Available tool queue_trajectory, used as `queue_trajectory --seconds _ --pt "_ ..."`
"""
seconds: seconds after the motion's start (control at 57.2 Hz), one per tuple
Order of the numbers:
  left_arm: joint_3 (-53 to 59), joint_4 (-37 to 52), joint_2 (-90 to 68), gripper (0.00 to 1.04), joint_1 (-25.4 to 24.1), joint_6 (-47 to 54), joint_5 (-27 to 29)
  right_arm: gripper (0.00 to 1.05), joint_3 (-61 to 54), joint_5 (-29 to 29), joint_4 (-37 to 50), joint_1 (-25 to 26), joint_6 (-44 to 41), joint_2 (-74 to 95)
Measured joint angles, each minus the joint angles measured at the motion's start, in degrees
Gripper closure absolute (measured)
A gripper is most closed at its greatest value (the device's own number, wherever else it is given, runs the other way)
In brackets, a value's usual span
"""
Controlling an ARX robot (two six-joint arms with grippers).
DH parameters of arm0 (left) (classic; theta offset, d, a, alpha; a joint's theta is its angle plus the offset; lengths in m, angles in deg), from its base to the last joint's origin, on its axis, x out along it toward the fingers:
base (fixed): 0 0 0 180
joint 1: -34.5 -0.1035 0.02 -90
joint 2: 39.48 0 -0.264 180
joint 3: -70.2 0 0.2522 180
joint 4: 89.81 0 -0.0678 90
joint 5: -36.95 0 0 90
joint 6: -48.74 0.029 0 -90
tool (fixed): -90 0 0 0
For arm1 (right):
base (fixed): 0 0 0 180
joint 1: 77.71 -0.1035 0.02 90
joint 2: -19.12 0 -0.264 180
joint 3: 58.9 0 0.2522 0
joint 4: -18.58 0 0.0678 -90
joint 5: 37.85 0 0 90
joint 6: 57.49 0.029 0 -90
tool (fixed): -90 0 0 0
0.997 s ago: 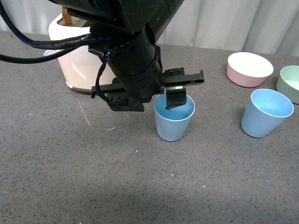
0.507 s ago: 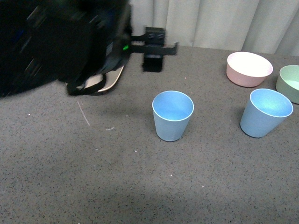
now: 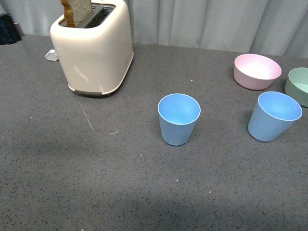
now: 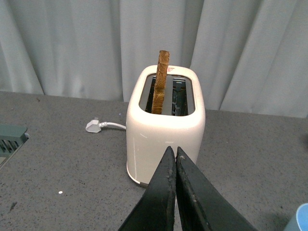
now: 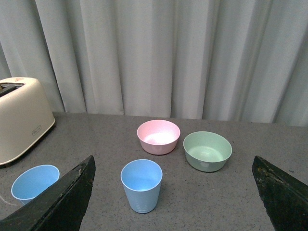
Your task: Stack blue cups with both arms
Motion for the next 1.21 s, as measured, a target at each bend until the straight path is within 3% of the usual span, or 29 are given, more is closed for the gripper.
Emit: queue_trajectory --seconds 0.245,0.524,0.629,1.206 --pt "7.0 -4.6 11.4 1.01 -4.8 0.3 -3.9 0.1 0.0 0.0 0.0 0.0 0.0 0.0" --pt "12.7 -16.5 29.2 1.01 -9.1 0.3 -8.4 0.1 0.0 0.0 0.0 0.0 0.0 0.0" --pt "13.8 -21.9 35.6 1.01 -13.6 0.3 -13.1 0.1 0.0 0.0 0.0 0.0 0.0 0.0" --pt "14.3 -43.9 60.0 1.01 -14.0 0.4 -13.5 0.1 0.0 0.0 0.0 0.0 0.0 0.0"
